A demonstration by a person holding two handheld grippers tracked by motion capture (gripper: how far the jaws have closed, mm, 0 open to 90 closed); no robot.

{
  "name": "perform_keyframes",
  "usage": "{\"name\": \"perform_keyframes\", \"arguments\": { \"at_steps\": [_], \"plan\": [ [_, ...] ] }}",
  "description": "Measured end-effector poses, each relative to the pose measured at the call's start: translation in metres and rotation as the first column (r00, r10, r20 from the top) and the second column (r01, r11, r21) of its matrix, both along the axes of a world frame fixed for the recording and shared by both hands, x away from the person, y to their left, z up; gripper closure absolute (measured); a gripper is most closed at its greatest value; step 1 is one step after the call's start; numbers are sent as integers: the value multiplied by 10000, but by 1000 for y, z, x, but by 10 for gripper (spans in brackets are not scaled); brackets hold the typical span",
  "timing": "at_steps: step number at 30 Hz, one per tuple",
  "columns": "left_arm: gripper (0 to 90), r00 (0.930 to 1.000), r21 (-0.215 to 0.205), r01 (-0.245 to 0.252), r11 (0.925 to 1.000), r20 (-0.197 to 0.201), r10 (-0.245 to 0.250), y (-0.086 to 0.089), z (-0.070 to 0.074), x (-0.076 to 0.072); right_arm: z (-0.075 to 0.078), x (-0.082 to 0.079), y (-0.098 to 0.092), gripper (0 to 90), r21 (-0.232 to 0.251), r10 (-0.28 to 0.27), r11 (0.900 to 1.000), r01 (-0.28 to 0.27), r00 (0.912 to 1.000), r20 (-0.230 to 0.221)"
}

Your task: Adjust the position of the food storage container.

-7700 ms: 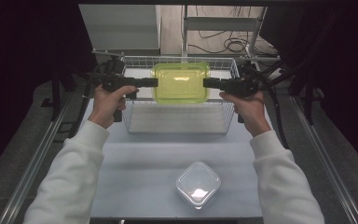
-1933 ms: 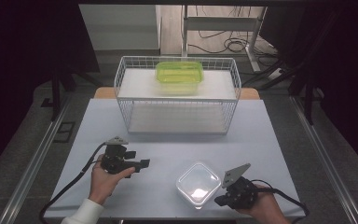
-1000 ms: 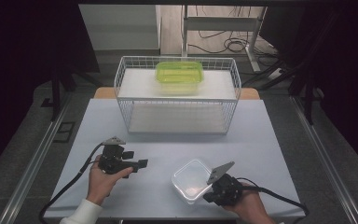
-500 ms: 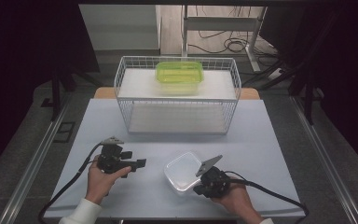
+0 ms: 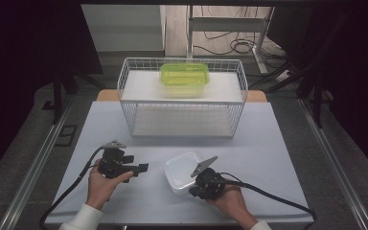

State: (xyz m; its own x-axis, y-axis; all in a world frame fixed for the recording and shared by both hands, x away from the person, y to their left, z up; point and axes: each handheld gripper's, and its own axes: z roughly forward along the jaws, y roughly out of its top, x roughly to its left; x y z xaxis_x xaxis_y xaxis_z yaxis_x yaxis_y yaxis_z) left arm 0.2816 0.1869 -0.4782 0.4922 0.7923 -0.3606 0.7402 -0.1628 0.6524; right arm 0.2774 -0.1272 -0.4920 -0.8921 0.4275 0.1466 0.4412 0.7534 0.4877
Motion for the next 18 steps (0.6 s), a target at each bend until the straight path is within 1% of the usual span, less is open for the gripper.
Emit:
{"name": "perform_keyframes", "arguments": {
  "at_steps": [3, 7, 10, 11, 13, 18],
  "plan": [
    [243, 10000, 50, 37, 10000, -44, -37, -1, -1, 1, -2, 2, 5, 892, 165, -121, 9998, 123, 9999, -80],
    [242, 10000, 92, 58, 9999, -43, -58, -1, -2, 1, -4, 4, 13, 893, 231, -298, 9993, 299, 9995, -58],
    [242, 10000, 89, 48, 9999, -19, -48, -1, -2, 1, -6, 6, 18, 893, 350, -423, 9985, 427, 9990, -115],
    [241, 10000, 105, 47, 9999, -2, -47, 0, -1, 1, -8, 7, 20, 893, 439, -474, 9979, 482, 9987, -196],
    [242, 10000, 124, 23, 9999, -12, -23, 0, -1, 1, -9, 8, 22, 893, 375, -544, 9978, 549, 9984, -161],
    [241, 10000, 111, 42, 9999, -35, -41, -1, -2, 1, -13, 11, 27, 892, 424, -621, 9972, 621, 9981, -16]
  ]
}}
